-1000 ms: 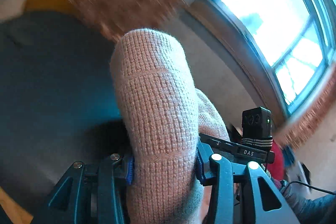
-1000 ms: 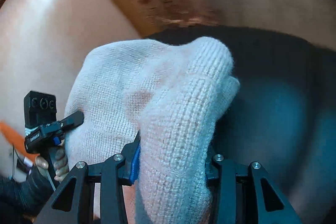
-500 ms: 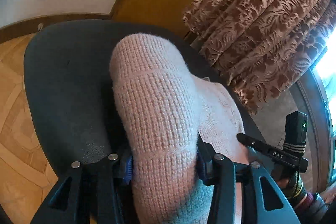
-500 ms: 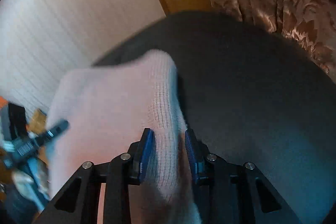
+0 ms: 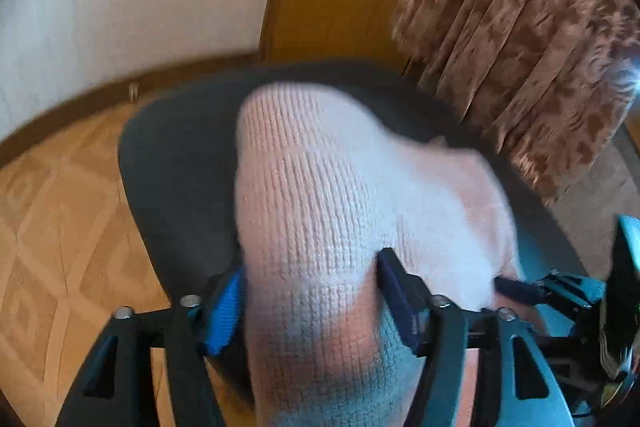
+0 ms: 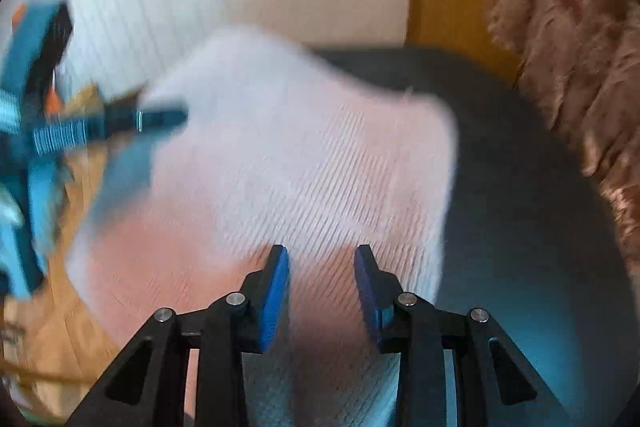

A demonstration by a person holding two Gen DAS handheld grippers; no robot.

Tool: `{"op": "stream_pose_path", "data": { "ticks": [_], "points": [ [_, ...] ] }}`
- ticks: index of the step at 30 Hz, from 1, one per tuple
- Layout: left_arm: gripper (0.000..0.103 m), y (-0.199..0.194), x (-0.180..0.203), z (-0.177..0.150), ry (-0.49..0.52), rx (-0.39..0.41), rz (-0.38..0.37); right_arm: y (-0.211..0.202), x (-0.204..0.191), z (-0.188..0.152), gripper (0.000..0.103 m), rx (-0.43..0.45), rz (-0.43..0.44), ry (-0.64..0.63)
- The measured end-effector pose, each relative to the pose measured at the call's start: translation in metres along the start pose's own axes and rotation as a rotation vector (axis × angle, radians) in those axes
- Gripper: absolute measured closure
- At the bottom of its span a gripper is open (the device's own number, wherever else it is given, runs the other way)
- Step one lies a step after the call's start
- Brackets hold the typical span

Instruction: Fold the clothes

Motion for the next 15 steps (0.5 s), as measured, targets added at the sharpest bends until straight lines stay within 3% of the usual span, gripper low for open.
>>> {"op": "stream_pose_path", "data": {
  "ticks": [7, 11, 12, 15],
  "points": [
    [0.031, -0.021, -0.015, 0.003, -0.044, 0.024, -0.039, -0.009, -0.002, -0.027, 0.066, 0.006, -0.008, 0.043],
    [0.032, -0.053, -0.024, 0.025, -0.025, 0.147, 0.031, -0.014, -0.004, -0.027, 0.065, -0.006, -0.037, 0.040],
    [0.032, -0.060, -0.014, 0.028, 0.018, 0.173, 0.010, -0.017, -0.005, -0.023, 0.063, -0.003, -0.050, 0.031],
    [0.032, -0.065, 0.020, 0.028, 0.148, 0.220, -0.043, -0.029, -0.012, -0.010, 0.036, 0.031, -0.073, 0.016]
  ]
}}
Point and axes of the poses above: each gripper's, at about its wrist camera, not at the fingertips, and y roughly the way its jaws point, x to its right, z to its top, the point moved 9 cm from there along y, roughly the way its jaws point, and after that the axes turned 14 degrees about -y, right-handed, at the moved point
